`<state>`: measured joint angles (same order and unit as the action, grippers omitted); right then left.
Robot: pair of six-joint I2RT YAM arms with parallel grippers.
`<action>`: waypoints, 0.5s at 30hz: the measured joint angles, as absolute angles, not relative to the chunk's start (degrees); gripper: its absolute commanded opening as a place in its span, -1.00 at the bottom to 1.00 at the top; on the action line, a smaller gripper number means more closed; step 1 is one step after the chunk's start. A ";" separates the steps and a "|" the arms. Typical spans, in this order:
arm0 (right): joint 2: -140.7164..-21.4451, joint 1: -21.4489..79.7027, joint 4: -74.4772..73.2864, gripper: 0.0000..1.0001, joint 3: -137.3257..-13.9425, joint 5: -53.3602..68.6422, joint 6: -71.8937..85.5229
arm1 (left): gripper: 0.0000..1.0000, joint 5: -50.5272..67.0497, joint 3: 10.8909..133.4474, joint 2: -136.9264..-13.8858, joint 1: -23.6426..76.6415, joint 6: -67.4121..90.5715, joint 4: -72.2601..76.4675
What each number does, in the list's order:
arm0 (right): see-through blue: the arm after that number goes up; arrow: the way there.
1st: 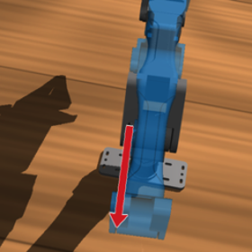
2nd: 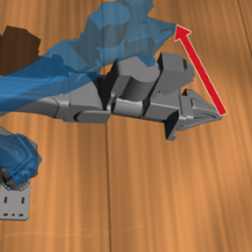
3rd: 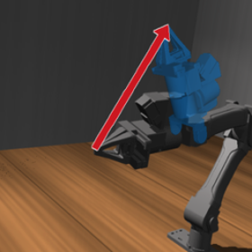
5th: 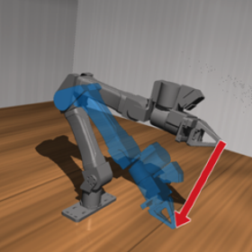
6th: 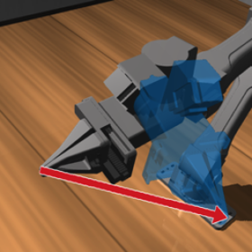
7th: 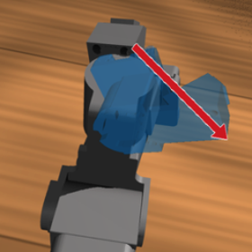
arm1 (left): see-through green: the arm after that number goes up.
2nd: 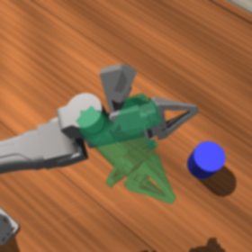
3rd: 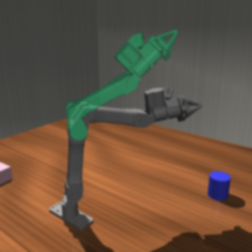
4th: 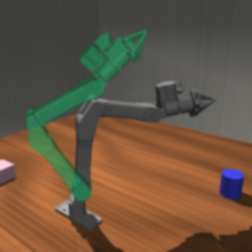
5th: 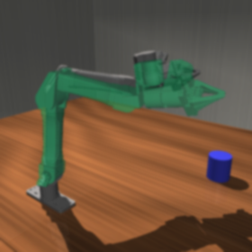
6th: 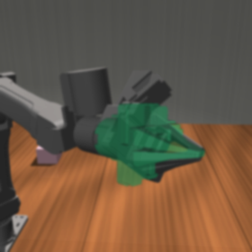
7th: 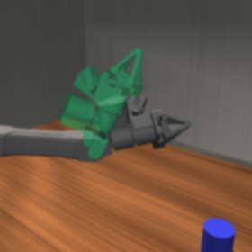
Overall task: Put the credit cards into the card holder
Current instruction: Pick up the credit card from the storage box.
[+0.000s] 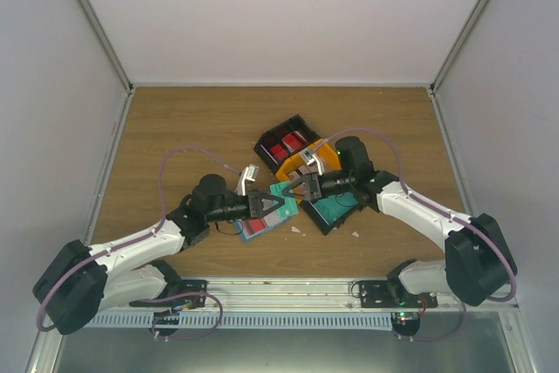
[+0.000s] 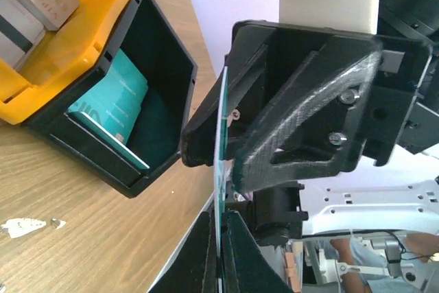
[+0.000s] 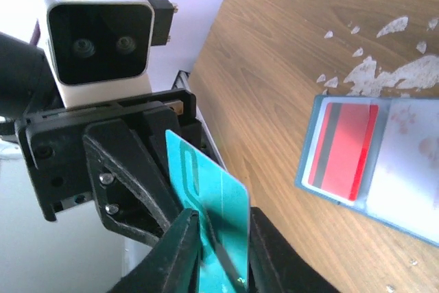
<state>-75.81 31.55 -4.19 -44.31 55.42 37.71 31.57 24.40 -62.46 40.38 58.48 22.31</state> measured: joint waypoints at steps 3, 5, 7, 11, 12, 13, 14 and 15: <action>-75.99 31.66 -4.29 -0.13 -44.18 54.70 36.49 | -1.00 30.59 24.27 -62.30 40.34 58.48 21.63; -76.20 31.83 -5.26 -0.08 -44.34 52.64 35.73 | -1.00 28.95 23.77 -62.19 39.99 58.52 19.94; -77.01 32.10 -7.27 -0.02 -44.71 48.88 33.58 | -1.00 26.15 22.96 -61.73 39.40 58.61 16.53; -80.31 34.26 -13.50 0.06 -47.24 37.12 28.93 | -1.00 19.77 21.32 -60.95 38.09 59.29 9.15; -81.62 35.57 -15.46 0.06 -48.53 33.23 27.55 | -1.00 18.24 21.04 -60.95 37.71 59.51 7.49; -82.78 36.80 -16.80 0.07 -49.63 30.30 26.61 | -1.00 17.04 20.80 -60.95 37.39 59.61 6.26; -84.23 38.17 -18.06 0.07 -50.87 27.20 25.69 | -1.00 15.79 20.53 -60.95 36.86 59.77 5.06; -85.71 39.57 -19.18 0.07 -52.05 24.29 24.86 | -1.00 14.74 20.25 -60.95 36.36 59.96 4.21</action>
<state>-85.71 39.57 -19.18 -52.05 24.29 24.86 14.74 20.25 -60.95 36.36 59.96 4.21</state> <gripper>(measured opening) 0.532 0.019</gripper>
